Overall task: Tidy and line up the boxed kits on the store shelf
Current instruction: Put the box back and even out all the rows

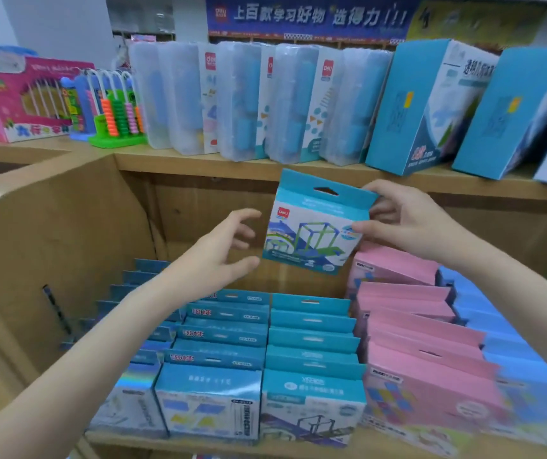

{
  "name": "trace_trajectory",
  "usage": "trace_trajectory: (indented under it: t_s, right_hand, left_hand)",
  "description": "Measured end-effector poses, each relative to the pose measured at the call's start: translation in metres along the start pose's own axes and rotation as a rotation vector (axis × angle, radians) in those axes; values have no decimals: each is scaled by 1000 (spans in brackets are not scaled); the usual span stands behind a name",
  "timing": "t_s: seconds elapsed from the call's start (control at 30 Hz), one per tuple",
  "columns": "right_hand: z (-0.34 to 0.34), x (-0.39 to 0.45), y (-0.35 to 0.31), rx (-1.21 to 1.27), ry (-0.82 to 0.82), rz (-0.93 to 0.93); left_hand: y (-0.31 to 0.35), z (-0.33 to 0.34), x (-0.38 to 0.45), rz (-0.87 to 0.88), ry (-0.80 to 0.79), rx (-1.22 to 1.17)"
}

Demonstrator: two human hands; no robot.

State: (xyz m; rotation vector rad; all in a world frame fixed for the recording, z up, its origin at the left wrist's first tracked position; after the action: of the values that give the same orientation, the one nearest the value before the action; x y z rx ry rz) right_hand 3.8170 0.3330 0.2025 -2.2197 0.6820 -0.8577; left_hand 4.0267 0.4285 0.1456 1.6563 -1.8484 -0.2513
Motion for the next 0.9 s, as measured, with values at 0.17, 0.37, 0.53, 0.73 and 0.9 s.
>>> trace_trajectory:
  t_s: [0.17, 0.37, 0.53, 0.73, 0.9]
  right_hand:
    - [26, 4, 52, -216, -150, 85]
    - [64, 13, 91, -145, -438, 307]
    - [85, 11, 106, -97, -606, 418]
    - [95, 17, 102, -272, -750, 344]
    - [92, 13, 102, -356, -766, 332]
  left_hand:
    - [-20, 39, -19, -37, -162, 178]
    - [-29, 58, -16, -98, -241, 278]
    - [-29, 63, -13, -108, -283, 295]
    - [-29, 64, -14, -119, -274, 311]
    - [-35, 66, -17, -112, -260, 293]
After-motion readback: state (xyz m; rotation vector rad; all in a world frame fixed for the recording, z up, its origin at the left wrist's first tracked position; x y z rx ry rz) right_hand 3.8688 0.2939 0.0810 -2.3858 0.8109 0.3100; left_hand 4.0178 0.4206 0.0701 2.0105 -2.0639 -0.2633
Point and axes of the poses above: each hand's wrist, its own x-axis towards the middle knuckle, its own z-axis out of the palm, y = z × x, the point moved 6 cm from there along x, towards the middle knuckle, and after that the axes turned 9 degrees about x, right-handed, at the moved point
